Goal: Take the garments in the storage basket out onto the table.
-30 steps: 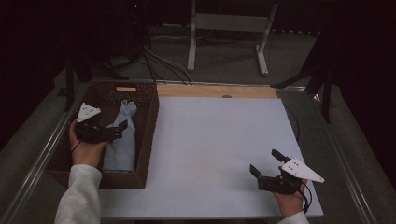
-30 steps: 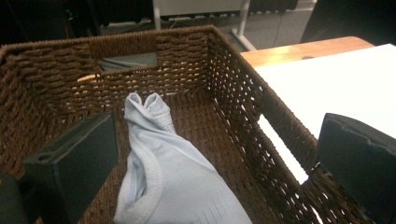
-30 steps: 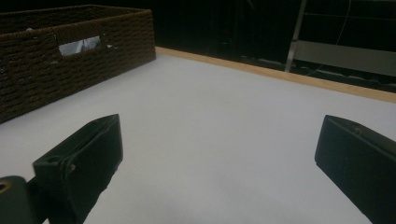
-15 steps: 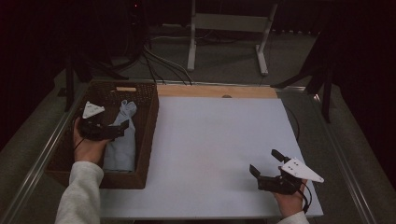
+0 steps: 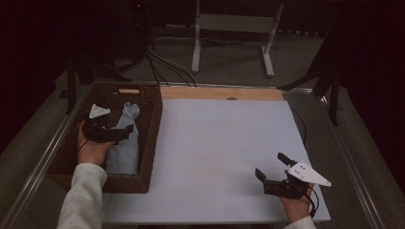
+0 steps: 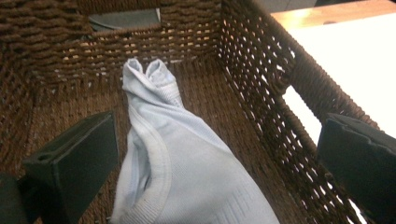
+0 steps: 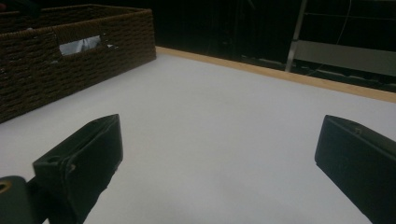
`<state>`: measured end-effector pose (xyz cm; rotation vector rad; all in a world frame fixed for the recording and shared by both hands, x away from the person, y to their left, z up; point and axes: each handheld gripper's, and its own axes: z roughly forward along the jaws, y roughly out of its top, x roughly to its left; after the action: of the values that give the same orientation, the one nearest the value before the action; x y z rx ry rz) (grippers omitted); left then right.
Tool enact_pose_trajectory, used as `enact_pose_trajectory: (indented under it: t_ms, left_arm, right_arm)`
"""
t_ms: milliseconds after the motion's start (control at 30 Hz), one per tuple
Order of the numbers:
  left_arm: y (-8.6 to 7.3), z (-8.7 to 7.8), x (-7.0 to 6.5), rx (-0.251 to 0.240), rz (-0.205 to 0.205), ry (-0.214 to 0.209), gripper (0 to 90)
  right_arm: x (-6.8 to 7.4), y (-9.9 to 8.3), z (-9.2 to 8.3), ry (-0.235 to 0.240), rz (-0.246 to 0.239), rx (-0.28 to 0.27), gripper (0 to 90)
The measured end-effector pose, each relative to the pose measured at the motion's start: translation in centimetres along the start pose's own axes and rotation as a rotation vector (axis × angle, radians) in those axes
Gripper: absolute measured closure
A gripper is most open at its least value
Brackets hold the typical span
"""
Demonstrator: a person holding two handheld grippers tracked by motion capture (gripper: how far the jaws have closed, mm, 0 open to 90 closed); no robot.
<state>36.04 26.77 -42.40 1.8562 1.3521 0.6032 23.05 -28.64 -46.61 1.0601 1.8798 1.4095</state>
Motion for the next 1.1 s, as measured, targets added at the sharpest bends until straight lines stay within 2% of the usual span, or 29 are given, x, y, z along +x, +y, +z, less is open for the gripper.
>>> enact_pose_trajectory:
  t_ms: [167,700,867,1100]
  left_arm:
    - [-0.1,0.5,0.0,0.034,-0.005,0.003,0.2]
    - [-0.7,1.8,0.2,0.057,-0.033,-0.011,0.2]
    - [-0.9,2.1,0.2,0.077,-0.029,-0.018,0.2]
    - [-1.1,2.4,0.4,0.115,-0.047,-0.017,0.2]
  right_arm:
    - [0.0,0.0,0.0,0.0,-0.003,0.001,1.2]
    - [0.0,0.0,0.0,0.0,0.0,0.0,1.2]
    - [0.0,0.0,0.0,0.002,0.0,0.002,1.2]
    - [0.1,0.0,0.1,0.004,-0.003,0.003,1.2]
